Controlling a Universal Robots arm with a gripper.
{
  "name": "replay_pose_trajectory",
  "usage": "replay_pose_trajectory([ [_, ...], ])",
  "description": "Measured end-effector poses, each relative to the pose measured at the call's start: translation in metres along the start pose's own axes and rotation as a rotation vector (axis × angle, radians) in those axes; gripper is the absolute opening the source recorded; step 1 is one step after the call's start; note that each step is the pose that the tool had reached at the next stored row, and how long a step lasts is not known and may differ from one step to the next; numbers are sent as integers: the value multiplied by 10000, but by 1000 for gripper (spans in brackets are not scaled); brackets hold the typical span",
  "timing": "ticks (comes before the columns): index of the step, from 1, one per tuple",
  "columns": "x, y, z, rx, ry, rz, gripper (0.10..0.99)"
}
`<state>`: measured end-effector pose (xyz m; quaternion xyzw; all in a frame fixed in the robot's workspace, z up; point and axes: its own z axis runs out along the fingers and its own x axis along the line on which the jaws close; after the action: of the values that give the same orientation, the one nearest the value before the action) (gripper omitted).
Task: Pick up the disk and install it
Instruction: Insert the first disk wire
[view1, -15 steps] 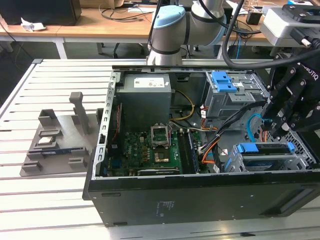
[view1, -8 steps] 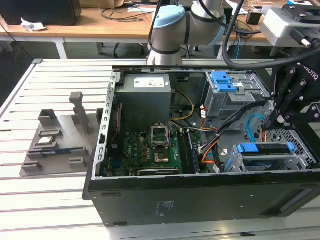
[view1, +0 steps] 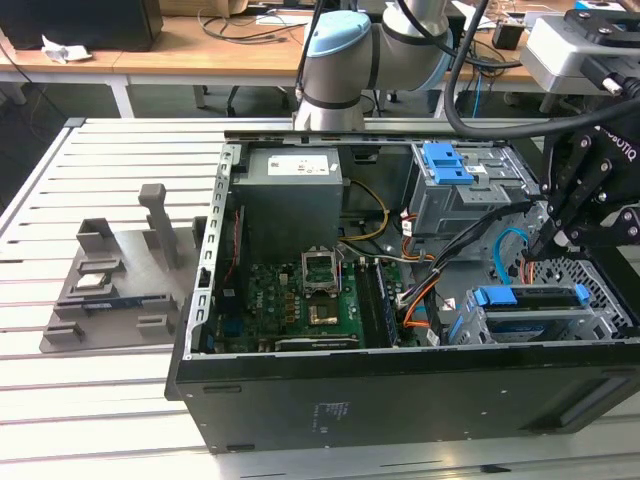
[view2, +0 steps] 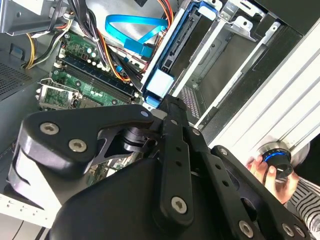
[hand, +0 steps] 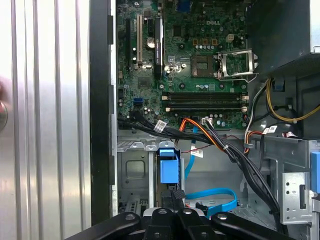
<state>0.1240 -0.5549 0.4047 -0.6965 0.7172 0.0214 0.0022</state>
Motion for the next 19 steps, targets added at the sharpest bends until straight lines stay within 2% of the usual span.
replay_pose_trajectory([
  [3, 0, -4, 2, -1, -2, 1, 106],
  [5, -1, -37, 7, 0, -4, 1, 106],
  [13, -52, -356, 13, -1, 1, -1, 106],
  [19, -81, -530, 13, 0, 2, 0, 106],
])
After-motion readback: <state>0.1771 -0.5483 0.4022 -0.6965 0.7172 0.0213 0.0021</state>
